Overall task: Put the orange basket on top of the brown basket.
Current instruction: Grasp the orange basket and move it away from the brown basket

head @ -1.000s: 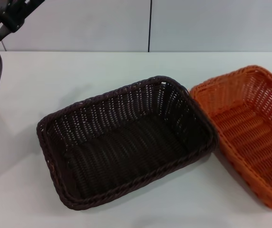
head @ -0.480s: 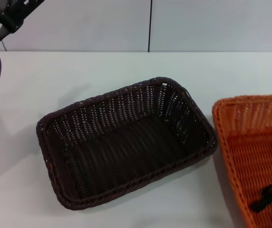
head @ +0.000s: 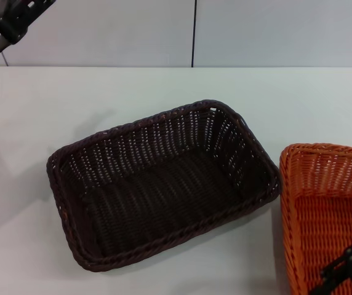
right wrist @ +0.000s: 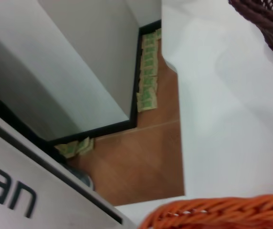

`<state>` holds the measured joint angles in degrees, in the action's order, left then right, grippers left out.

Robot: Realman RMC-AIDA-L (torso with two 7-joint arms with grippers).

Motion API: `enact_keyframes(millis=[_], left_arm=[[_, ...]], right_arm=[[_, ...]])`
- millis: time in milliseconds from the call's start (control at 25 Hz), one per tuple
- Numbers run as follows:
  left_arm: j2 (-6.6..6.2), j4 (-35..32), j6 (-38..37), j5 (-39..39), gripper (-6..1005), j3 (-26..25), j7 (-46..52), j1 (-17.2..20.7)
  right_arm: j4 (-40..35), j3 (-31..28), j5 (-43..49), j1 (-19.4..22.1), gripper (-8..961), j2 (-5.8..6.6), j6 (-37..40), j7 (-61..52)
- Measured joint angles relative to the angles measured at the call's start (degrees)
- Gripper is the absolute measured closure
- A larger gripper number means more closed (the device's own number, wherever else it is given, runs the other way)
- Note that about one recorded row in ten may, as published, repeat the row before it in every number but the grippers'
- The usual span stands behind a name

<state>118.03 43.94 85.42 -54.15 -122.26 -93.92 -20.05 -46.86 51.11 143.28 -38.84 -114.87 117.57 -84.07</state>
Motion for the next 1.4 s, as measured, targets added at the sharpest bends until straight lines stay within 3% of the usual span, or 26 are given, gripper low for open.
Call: enact_keyframes(millis=[40,120,160,200,240,280,320,360,440,480,520,640,880,1040,1400], left_arm=[[0.00,0.0,0.0,0.0,139,0.0,0.0,0.0],[0.00,0.0,0.0,0.0,139,0.0,0.0,0.0],[0.00,0.0,0.0,0.0,139,0.0,0.0,0.1],[0.00,0.0,0.0,0.0,139,0.0,0.0,0.1],[0.00,0.3,0.0,-0.2,139,0.0,0.0,-0.1],[0.00,0.3,0.0,-0.2,139,0.0,0.0,-0.1],[0.00,0.1,0.0,-0.2,139,0.0,0.0,-0.2],[0.00,0.1,0.0,-0.2,139,0.0,0.0,-0.2],[0.00,-0.1,0.0,-0.3,139,0.0,0.1,-0.5],[0.00,-0.1,0.0,-0.3,139,0.0,0.1,-0.5],[0.00,-0.1,-0.1,-0.2,139,0.0,0.0,-0.5],[0.07,-0.9,-0.3,-0.1,139,0.4,-0.1,-1.0],[0.10,-3.0,-0.5,-0.4,140,0.6,-0.4,-1.9],[0.03,-3.8,-0.6,-0.4,140,0.6,-0.5,-2.3],[0.16,-3.9,-0.6,-0.4,139,0.6,-0.5,-2.4]], right_arm=[[-1.2,-1.7,-0.1,-0.4,221,0.99,1.9,-0.6],[-2.2,-2.9,-0.1,-0.4,221,1.65,2.5,-1.0],[-4.2,-5.9,-0.1,-0.5,221,3.20,3.0,-1.5],[-4.2,-5.9,-0.1,-0.5,221,3.20,3.0,-1.5],[-5.5,-9.8,-0.1,-0.9,221,5.20,3.0,-1.9],[-5.5,-9.8,-0.1,-0.9,221,5.20,3.0,-1.9],[-5.9,-13.9,-0.1,-1.6,221,7.24,2.9,-2.2],[-5.9,-13.9,-0.1,-1.6,221,7.24,2.9,-2.2],[-6.3,-19.9,-0.2,-2.6,222,10.55,2.3,-2.5],[-6.3,-19.9,-0.2,-2.6,222,10.55,2.3,-2.5],[-6.6,-22.5,-0.3,-3.0,222,12.09,0.5,-2.6],[-6.9,-23.7,-0.3,-3.0,222,13.11,-4.9,-2.7],[-5.0,-21.4,-0.2,-2.8,221,12.17,-14.5,-2.3],[1.1,-19.5,-0.3,-4.1,221,11.62,-21.6,-0.4],[7.4,-17.4,0.1,-5.5,222,11.52,-26.7,2.0]])
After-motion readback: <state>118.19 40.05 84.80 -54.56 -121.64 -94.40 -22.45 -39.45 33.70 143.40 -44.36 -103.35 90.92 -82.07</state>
